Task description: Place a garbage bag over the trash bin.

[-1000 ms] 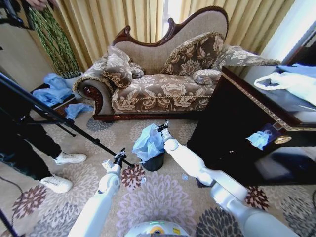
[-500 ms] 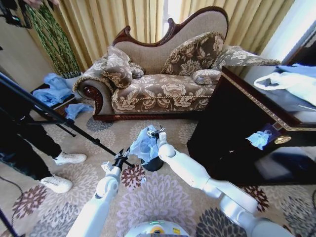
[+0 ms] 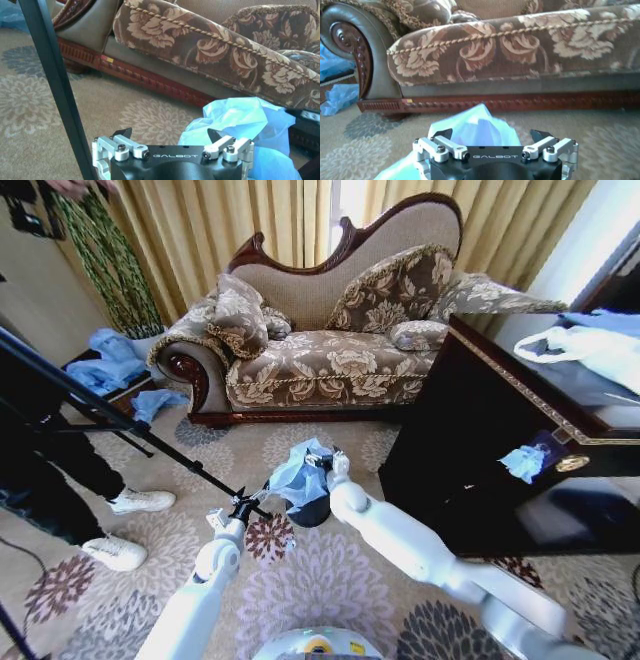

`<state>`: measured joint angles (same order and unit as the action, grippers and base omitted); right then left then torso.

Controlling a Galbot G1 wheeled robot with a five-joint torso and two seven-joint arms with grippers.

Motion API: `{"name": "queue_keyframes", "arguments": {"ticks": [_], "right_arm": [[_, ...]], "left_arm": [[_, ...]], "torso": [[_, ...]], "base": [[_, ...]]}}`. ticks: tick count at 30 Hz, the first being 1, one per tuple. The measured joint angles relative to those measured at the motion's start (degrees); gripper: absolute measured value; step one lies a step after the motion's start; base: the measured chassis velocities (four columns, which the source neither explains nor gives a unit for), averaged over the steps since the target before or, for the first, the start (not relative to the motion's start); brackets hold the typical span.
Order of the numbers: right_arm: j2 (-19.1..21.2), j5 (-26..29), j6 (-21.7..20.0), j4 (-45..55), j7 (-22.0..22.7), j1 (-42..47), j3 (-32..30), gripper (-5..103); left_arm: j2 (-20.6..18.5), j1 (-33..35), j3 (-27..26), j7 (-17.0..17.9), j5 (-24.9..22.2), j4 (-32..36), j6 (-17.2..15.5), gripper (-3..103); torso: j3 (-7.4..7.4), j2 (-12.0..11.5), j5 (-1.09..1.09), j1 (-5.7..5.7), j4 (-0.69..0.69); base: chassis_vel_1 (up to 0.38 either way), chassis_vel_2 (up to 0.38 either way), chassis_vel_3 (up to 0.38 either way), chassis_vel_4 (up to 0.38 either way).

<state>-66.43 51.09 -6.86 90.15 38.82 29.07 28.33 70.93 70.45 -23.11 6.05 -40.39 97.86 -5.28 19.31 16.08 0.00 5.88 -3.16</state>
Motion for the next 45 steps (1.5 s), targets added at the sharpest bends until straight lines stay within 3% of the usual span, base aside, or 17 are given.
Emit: {"name": "queue_keyframes", "arguments": {"ticks": [5, 7, 8, 14, 22, 34, 41, 45], "right_arm": [[2.0, 0.7, -0.8, 5.0, 4.1, 3.7, -0.1, 100], [1.6, 1.7, -0.8, 6.2, 7.7, 5.1, 0.1, 100], [0.7, 3.2, -0.8, 6.8, 10.5, 6.0, 0.3, 100], [-4.1, 7.3, -0.7, 7.2, 15.5, 8.7, -0.3, 100], [-7.6, 6.0, 0.1, 5.3, 15.5, 10.4, -2.1, 97], [-12.0, 0.1, 1.1, -1.4, 11.9, 10.0, -1.9, 79], [-12.4, -2.4, 1.7, -4.6, 9.4, 8.9, -1.4, 56], [-11.9, -2.8, 1.7, -5.0, 9.1, 9.0, -0.8, 52]], "left_arm": [[0.1, -0.3, 0.3, 0.0, 0.0, -0.3, 0.0, 100], [0.2, -0.4, 0.4, 0.0, 0.0, -0.5, 0.0, 100], [0.3, -0.5, 0.5, 0.0, 0.1, -0.7, 0.0, 100], [0.4, -0.7, 0.8, 0.3, 0.1, -1.0, -0.2, 100], [0.5, -0.8, 0.7, 1.5, -0.4, -0.3, -1.6, 100], [0.7, -1.3, 1.0, 1.5, -0.3, -0.3, -1.9, 100], [0.9, -1.5, 0.6, 1.5, -1.7, 0.1, -2.1, 100], [0.9, -1.5, 0.3, 1.4, -2.0, 0.3, -2.1, 100]], "torso": [[0.00, 0.0, 0.00, 0.00, 0.00], [0.00, 0.0, 0.00, 0.00, -0.01], [0.00, 0.0, 0.01, 0.00, 0.00], [0.00, 0.0, 0.01, 0.00, 0.02], [0.00, 0.0, 0.02, 0.00, 0.01], [0.00, 0.0, 0.01, 0.00, 0.00], [0.00, 0.0, 0.00, 0.00, 0.01], [0.00, 0.0, 0.01, 0.00, 0.01]], "base": [[0.000, 0.000, 0.000, 0.000], [0.000, 0.000, 0.000, 0.000], [0.000, 0.000, 0.000, 0.000], [0.000, 0.000, 0.000, 0.000], [0.000, 0.000, 0.000, 0.000], [0.000, 0.000, 0.000, 0.000], [0.000, 0.000, 0.000, 0.000], [0.000, 0.000, 0.000, 0.000]]}}
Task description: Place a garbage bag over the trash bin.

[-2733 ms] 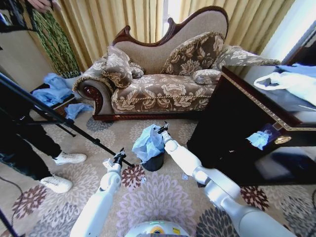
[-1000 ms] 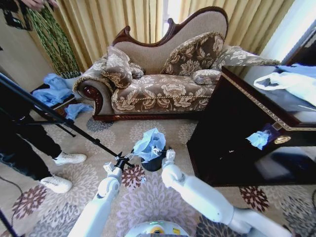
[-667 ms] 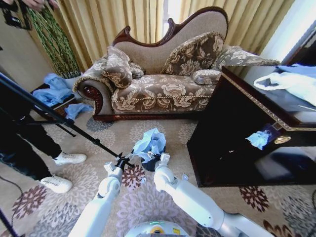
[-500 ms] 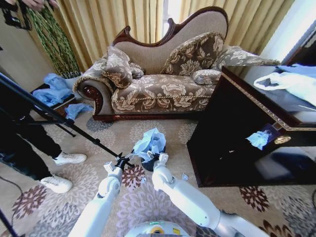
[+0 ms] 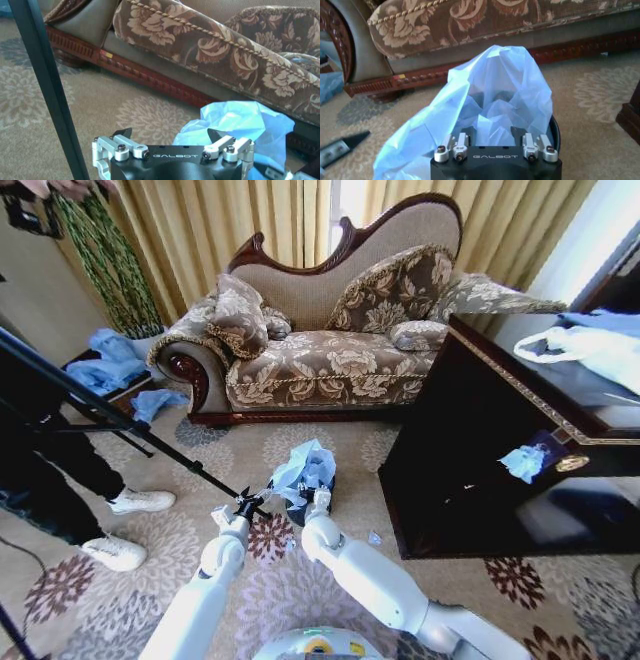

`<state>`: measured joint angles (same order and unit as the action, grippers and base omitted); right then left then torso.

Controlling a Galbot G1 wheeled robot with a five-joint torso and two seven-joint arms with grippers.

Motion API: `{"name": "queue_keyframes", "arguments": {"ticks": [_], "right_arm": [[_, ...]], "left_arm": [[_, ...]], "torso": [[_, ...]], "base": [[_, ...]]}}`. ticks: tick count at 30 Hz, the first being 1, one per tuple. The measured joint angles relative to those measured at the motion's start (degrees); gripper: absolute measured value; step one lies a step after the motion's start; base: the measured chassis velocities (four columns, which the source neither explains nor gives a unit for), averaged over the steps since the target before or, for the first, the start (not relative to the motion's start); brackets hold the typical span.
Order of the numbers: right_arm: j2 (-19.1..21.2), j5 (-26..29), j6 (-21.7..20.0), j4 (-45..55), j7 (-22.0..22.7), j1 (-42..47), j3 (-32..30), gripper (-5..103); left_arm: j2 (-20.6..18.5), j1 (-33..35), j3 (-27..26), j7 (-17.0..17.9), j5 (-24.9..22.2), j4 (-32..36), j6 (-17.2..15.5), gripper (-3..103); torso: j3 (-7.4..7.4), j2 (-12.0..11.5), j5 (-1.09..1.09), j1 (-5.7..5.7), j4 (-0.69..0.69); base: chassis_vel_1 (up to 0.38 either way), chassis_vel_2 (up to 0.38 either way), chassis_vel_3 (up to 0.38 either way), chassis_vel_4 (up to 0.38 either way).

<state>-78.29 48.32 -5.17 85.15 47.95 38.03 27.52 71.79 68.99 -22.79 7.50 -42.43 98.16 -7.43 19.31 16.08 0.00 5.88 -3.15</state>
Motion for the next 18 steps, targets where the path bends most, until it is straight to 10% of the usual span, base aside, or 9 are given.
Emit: {"name": "queue_keyframes", "arguments": {"ticks": [18], "right_arm": [[2.3, -11.8, 3.7, -5.6, -7.4, 0.7, 0.2, 1]], "left_arm": [[-0.3, 0.4, -0.8, -1.1, -0.7, 0.5, 1.5, 100]], "torso": [[0.00, 0.0, 0.00, 0.00, 0.00]], "base": [[0.000, 0.000, 0.000, 0.000]]}}
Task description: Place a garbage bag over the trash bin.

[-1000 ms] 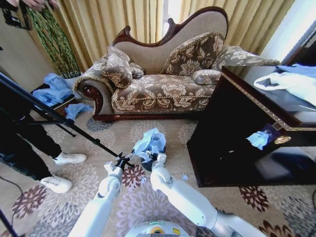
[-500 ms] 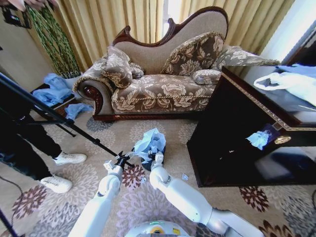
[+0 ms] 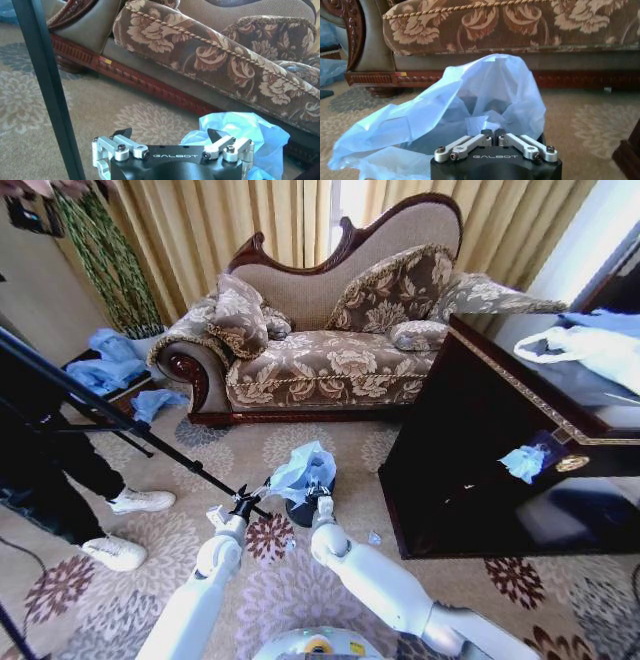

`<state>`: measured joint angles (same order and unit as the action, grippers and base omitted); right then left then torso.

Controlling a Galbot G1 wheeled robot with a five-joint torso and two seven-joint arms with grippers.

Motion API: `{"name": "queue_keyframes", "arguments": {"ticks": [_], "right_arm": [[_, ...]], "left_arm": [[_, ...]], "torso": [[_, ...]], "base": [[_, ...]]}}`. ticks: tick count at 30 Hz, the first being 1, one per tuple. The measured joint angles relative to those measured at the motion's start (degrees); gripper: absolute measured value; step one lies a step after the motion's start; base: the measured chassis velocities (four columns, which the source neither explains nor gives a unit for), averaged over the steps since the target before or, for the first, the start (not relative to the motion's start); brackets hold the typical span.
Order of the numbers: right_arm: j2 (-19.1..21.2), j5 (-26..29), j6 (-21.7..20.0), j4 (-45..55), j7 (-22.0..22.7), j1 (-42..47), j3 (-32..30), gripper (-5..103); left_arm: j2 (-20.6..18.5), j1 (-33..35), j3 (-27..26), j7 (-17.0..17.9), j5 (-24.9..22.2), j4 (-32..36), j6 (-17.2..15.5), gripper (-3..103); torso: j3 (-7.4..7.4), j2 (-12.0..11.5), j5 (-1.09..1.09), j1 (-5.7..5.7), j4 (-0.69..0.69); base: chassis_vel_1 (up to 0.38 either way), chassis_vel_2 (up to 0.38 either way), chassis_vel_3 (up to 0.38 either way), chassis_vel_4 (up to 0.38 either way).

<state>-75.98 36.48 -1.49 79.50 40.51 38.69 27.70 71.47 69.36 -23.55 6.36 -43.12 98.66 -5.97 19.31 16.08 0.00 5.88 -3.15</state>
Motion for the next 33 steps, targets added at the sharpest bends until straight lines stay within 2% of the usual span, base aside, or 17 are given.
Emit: {"name": "queue_keyframes", "arguments": {"ticks": [5, 7, 12, 22, 26, 33], "right_arm": [[1.0, -2.1, 0.7, 0.0, -0.4, 0.3, -0.4, 0], [1.9, -7.1, 2.6, -0.5, -1.9, 0.7, -1.0, 0], [2.9, -12.8, 4.3, -0.8, -3.1, 0.7, -2.2, 0], [6.4, -13.6, 4.3, 0.9, -2.9, 1.1, -4.7, 0], [9.5, -13.4, 4.1, 3.8, -2.8, 5.1, -6.4, 0], [10.0, -14.0, 4.2, 5.0, -2.8, 10.7, -8.3, 0]], "left_arm": [[0.0, -0.2, 0.0, 0.1, 0.0, 0.0, 0.1, 100], [-0.1, -0.2, 0.0, 0.1, -0.1, -0.1, 0.2, 100], [-0.2, -0.2, -0.1, 0.0, -0.1, -0.1, 0.2, 100], [-0.3, -0.3, 0.1, 0.0, -0.1, 0.5, 0.3, 100], [-0.4, -0.4, 0.5, -0.2, -0.2, 0.5, 0.3, 100], [-0.3, -0.6, 1.2, -0.2, -0.1, 0.3, 0.3, 100]], "torso": [[0.00, 0.0, 0.00, 0.00, 0.00], [0.00, 0.0, 0.00, 0.00, 0.00], [0.00, 0.0, 0.00, 0.00, 0.00], [0.00, 0.0, -0.01, 0.00, 0.00], [0.00, 0.0, 0.00, 0.00, -0.01], [0.00, 0.0, 0.00, 0.00, -0.01]], "base": [[0.000, 0.000, 0.000, 0.000], [0.000, 0.000, 0.000, 0.000], [0.000, 0.000, 0.000, 0.000], [0.000, 0.000, 0.000, 0.000], [0.000, 0.000, 0.000, 0.000], [0.000, 0.000, 0.000, 0.000]]}}
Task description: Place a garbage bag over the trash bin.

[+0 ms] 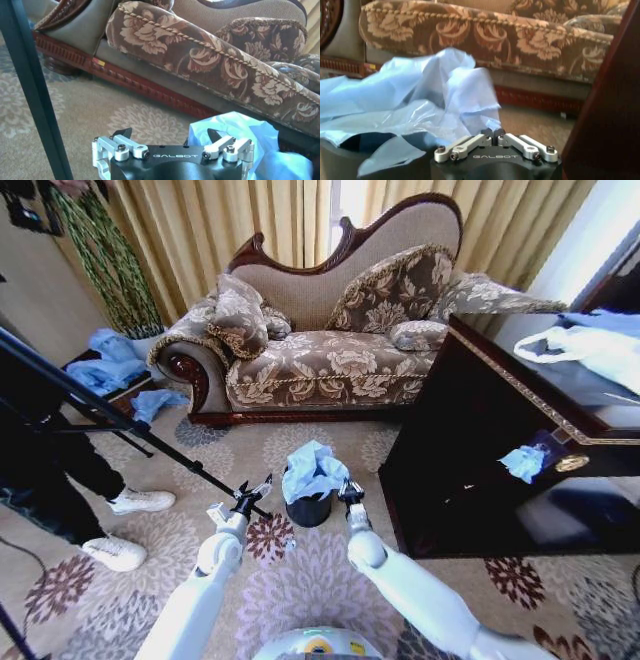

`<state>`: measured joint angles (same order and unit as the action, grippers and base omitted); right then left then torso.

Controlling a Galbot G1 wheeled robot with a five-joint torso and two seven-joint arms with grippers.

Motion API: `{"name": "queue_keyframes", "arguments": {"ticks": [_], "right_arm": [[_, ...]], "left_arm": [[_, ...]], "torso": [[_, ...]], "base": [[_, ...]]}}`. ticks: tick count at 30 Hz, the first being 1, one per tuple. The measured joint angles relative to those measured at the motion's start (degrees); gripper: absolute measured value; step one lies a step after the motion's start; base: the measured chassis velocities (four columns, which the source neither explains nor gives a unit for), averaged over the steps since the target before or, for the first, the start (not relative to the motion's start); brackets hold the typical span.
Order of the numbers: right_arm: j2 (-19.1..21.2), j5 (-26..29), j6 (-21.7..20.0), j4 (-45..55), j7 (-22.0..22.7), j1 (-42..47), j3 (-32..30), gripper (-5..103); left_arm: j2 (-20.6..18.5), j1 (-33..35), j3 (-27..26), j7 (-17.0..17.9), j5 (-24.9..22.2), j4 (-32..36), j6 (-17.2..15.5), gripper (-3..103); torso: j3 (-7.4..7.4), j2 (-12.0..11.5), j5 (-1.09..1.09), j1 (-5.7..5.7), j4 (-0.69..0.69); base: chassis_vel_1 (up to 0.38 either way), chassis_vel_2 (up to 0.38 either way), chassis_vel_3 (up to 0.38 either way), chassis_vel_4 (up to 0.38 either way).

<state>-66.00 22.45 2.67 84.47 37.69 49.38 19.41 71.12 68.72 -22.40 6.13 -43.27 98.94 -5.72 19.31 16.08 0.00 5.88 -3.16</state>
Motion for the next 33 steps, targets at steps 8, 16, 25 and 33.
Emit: {"name": "queue_keyframes", "arguments": {"ticks": [8, 16, 25, 33], "right_arm": [[-2.1, -2.8, 1.3, -2.9, -0.6, 3.5, -2.1, 0], [-4.5, -4.4, 2.7, -7.3, -2.2, 3.7, -2.5, 0], [-7.3, -4.6, 3.3, -10.6, -3.3, 3.0, -2.0, 0], [-10.4, -4.8, 4.0, -14.5, -4.1, 2.4, -1.2, 0]], "left_arm": [[-0.3, 0.0, 0.1, -0.2, 0.1, 0.2, 0.0, 100], [-0.5, -0.1, 0.2, -0.7, -0.1, 0.0, 0.2, 100], [-0.3, 0.1, 0.2, -1.0, -0.2, -0.3, 0.2, 100], [0.2, 0.6, 0.1, -1.2, 0.1, -0.3, 0.4, 100]], "torso": [[0.00, 0.0, 0.00, 0.00, 0.01], [0.00, 0.0, 0.01, 0.00, 0.01], [0.00, 0.0, 0.01, 0.00, 0.01], [0.00, 0.0, 0.01, 0.00, 0.01]], "base": [[0.000, 0.000, 0.000, 0.000], [0.000, 0.000, 0.000, 0.000], [0.000, 0.000, 0.000, 0.000], [0.000, 0.000, 0.000, 0.000]]}}
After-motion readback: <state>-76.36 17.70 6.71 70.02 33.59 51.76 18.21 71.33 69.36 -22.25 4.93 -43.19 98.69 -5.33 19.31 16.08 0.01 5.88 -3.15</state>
